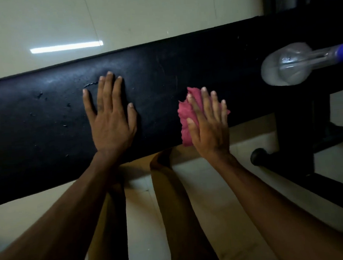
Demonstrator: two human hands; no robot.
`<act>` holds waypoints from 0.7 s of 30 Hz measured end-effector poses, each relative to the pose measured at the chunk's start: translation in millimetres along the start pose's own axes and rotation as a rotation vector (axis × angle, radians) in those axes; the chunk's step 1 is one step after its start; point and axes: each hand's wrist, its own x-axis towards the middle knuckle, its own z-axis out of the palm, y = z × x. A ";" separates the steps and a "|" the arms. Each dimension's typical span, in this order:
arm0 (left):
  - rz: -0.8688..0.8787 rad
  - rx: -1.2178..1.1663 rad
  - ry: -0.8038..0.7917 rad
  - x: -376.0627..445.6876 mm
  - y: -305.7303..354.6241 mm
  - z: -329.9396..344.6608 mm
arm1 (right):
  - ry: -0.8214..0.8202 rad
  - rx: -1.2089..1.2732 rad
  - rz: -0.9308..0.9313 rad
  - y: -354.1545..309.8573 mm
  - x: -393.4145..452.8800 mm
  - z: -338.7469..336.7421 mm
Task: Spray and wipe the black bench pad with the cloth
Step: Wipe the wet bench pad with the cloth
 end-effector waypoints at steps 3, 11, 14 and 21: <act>-0.008 0.000 0.005 -0.8 0.5 -0.6 | 0.024 0.001 -0.092 18.5 40.2 -11.1; -0.034 0.012 0.048 0.6 4.7 1.0 | 0.050 0.037 -0.188 9.5 159.1 -38.0; -0.031 0.024 0.068 0.9 3.4 2.6 | 0.038 0.041 -0.192 -0.2 187.1 -48.1; -0.017 0.010 0.087 0.4 0.5 3.0 | 0.010 0.081 -0.232 29.6 208.7 -57.1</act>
